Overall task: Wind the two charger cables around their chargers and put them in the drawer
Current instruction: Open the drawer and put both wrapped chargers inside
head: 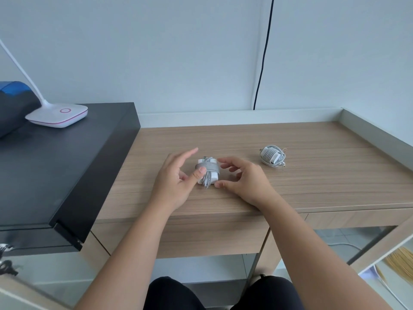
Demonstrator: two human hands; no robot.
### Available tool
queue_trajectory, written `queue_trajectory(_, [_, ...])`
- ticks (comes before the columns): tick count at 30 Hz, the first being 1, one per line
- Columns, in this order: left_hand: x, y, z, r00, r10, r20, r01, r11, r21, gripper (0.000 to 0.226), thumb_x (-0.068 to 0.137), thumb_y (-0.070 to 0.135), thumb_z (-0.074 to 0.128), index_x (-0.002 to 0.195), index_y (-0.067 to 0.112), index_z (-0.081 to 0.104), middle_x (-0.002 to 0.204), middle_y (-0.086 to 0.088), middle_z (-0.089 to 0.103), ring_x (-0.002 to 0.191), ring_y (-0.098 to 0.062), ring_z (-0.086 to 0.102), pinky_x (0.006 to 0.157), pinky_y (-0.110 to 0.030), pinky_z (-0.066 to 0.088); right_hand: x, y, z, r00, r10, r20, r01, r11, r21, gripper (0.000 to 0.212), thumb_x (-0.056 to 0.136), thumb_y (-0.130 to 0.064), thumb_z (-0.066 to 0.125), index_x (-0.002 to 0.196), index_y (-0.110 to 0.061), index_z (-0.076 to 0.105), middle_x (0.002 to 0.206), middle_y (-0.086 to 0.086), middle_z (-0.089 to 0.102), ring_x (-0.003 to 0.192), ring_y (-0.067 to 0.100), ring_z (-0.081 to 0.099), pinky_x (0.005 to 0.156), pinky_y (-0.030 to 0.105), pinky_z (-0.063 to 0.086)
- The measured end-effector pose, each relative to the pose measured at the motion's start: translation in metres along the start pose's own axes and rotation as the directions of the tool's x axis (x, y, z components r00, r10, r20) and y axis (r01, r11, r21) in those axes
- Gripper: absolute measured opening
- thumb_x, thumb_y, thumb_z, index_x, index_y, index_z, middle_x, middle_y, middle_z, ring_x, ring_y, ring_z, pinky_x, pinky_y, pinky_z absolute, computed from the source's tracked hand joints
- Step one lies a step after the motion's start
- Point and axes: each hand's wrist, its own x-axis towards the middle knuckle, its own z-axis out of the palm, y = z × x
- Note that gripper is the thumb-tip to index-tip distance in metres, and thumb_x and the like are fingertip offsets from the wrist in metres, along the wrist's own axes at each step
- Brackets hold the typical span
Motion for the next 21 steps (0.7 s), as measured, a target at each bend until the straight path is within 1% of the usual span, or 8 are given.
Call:
queue_trajectory(4, [-0.020,-0.001,-0.006,0.990,0.001,-0.139,0.000,1.000,0.008,0.027,0.088,0.039,0.066,0.115,0.033,0.063,0.111,0.015,0.057,0.074,-0.002,0.057,0.069,-0.016,0.043,0.000,0.000,-0.001,1.000,-0.001,0.004,0.001,1.000,-0.006,0.063,0.065,-0.033,0.085,0.121,-0.040,0.058,0.108,-0.016,0.065,0.098,0.006,0.057,0.087,0.028,0.048])
queue_trajectory(8, [-0.069,-0.009,-0.004,0.937,0.184,-0.297,-0.072,0.934,0.351,0.014,0.089,0.027,0.062,0.098,0.022,0.071,0.099,0.006,0.062,0.089,-0.014,0.051,0.080,-0.027,0.040,-0.001,0.001,-0.001,1.000,-0.019,-0.002,0.019,0.999,-0.028,0.063,0.066,-0.036,0.084,0.123,-0.041,0.057,0.110,-0.016,0.064,0.100,0.008,0.057,0.088,0.034,0.050])
queue_trajectory(10, [-0.092,-0.019,-0.003,0.915,0.277,-0.293,-0.145,0.904,0.402,0.014,0.090,0.023,0.060,0.093,0.018,0.073,0.097,0.003,0.064,0.090,-0.016,0.053,0.086,-0.025,0.037,-0.002,0.002,0.000,1.000,-0.026,-0.005,0.026,0.999,-0.038,0.061,0.068,-0.036,0.082,0.123,-0.040,0.056,0.111,-0.014,0.064,0.100,0.009,0.057,0.089,0.035,0.050])
queue_trajectory(14, [-0.124,-0.042,-0.003,0.896,0.325,-0.304,-0.182,0.892,0.414,0.023,0.089,0.017,0.063,0.110,0.015,0.072,0.120,-0.005,0.062,0.118,-0.026,0.053,0.105,-0.041,0.037,-0.002,0.001,0.002,0.999,-0.042,0.000,0.042,0.997,-0.067,0.060,0.072,-0.036,0.080,0.126,-0.038,0.055,0.111,-0.011,0.063,0.099,0.011,0.057,0.089,0.033,0.050])
queue_trajectory(16, [-0.141,-0.046,0.009,0.908,0.159,-0.388,-0.043,0.956,0.291,0.039,0.090,0.018,0.066,0.129,0.018,0.061,0.148,-0.005,0.036,0.140,-0.029,0.033,0.114,-0.046,0.030,-0.003,0.000,0.002,0.999,-0.043,0.008,0.044,0.996,-0.083,0.059,0.074,-0.035,0.079,0.127,-0.037,0.054,0.111,-0.010,0.063,0.098,0.011,0.057,0.089,0.032,0.049])
queue_trajectory(18, [-0.154,-0.043,0.026,0.859,-0.193,-0.474,0.188,0.980,-0.059,0.070,0.088,0.027,0.071,0.148,0.027,0.035,0.158,0.009,0.001,0.148,-0.014,0.015,0.114,-0.043,0.032,-0.003,0.000,0.002,0.999,-0.043,0.013,0.044,0.994,-0.099,0.058,0.075,-0.035,0.078,0.128,-0.037,0.054,0.111,-0.010,0.062,0.097,0.011,0.056,0.089,0.031,0.049])
queue_trajectory(19, [-0.158,-0.041,0.034,0.788,-0.394,-0.472,0.304,0.917,-0.258,0.085,0.085,0.034,0.073,0.152,0.033,0.020,0.158,0.014,-0.007,0.148,-0.008,0.011,0.114,-0.042,0.033,-0.004,-0.001,0.002,0.999,-0.040,0.016,0.042,0.994,-0.105,0.057,0.075,-0.035,0.078,0.127,-0.036,0.054,0.111,-0.010,0.062,0.097,0.011,0.056,0.089,0.031,0.049])
queue_trajectory(21, [-0.159,-0.037,0.045,0.614,-0.705,-0.355,0.466,0.686,-0.559,0.108,0.074,0.051,0.076,0.151,0.044,0.001,0.159,0.013,-0.010,0.148,-0.010,0.009,0.115,-0.045,0.032,-0.004,-0.002,0.002,0.999,-0.030,0.021,0.033,0.993,-0.114,0.056,0.075,-0.034,0.077,0.127,-0.037,0.054,0.110,-0.009,0.062,0.097,0.011,0.057,0.091,0.031,0.049])
